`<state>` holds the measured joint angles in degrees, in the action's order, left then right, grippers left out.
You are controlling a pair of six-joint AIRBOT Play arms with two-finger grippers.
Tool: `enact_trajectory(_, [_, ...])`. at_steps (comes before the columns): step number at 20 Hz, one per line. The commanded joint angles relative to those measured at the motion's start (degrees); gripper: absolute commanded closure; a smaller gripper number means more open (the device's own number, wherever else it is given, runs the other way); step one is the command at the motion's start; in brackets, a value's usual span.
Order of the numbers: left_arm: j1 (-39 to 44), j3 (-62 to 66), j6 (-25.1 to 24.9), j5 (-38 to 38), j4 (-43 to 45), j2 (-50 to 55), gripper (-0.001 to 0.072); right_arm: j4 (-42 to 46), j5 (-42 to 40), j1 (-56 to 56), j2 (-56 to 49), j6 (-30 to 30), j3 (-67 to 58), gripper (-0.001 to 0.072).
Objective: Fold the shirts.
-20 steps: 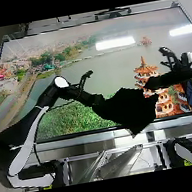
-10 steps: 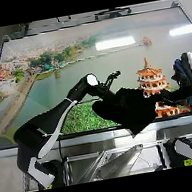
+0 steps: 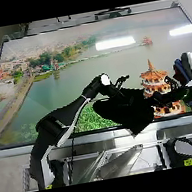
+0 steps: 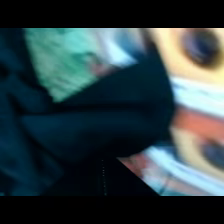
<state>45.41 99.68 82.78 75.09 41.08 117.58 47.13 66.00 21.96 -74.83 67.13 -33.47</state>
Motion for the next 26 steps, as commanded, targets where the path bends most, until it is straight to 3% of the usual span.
enact_trajectory(1, [0.2,4.2,2.0,3.9,-0.1,3.2,0.0368,-8.3,3.5,-1.3,-0.7,-6.0,0.0,0.0693])
enact_trajectory(2, [0.2,5.3,2.0,4.2,0.0,3.6,0.0369,-12.0,5.2,-1.6,-0.7,-8.4,0.0,0.0693])
enact_trajectory(3, [0.2,6.4,1.9,4.1,0.0,3.7,0.0481,-15.7,6.6,-1.8,-0.7,-10.7,0.0,0.0693])
enact_trajectory(4, [0.1,7.4,1.9,4.0,0.0,3.7,0.0669,-18.5,7.4,-2.1,-0.7,-12.0,0.0,0.0693])
enact_trajectory(6, [-0.4,10.0,1.6,4.7,0.0,3.7,0.0708,-20.4,7.6,-2.3,-0.7,-12.7,0.0,0.0693])
enact_trajectory(7, [-0.9,11.8,1.6,5.4,0.0,3.7,0.0632,-20.3,7.6,-2.3,-0.7,-12.8,0.0,0.0693])
enact_trajectory(8, [-1.5,13.6,1.7,5.9,0.0,3.7,0.0419,-20.2,7.6,-2.3,-0.7,-12.8,0.0,0.0693])
enact_trajectory(9, [-2.4,15.6,1.7,6.1,0.0,3.7,0.0373,-20.2,7.6,-2.3,-0.7,-12.8,0.0,0.0693])
enact_trajectory(11, [-3.7,18.7,2.9,6.4,-0.1,3.6,0.0367,-20.2,7.6,-2.4,-0.7,-12.8,0.0,0.0693])
enact_trajectory(12, [-4.4,19.2,4.0,6.4,-0.1,3.6,0.0301,-20.2,7.6,-2.8,-0.7,-12.8,0.0,0.0693])
enact_trajectory(13, [-5.1,18.7,4.4,6.3,0.0,3.3,-0.0010,-20.2,7.6,-3.2,-0.7,-13.0,0.0,0.0692])
enact_trajectory(20, [-7.2,11.1,4.2,3.6,0.0,2.8,-0.0004,-20.3,6.1,-5.0,-0.7,-14.1,0.0,0.0693])
enact_trajectory(26, [-5.3,10.5,4.8,2.2,13.2,3.4,-0.0003,-21.6,6.5,-6.4,-0.7,-15.0,0.0,0.0693])
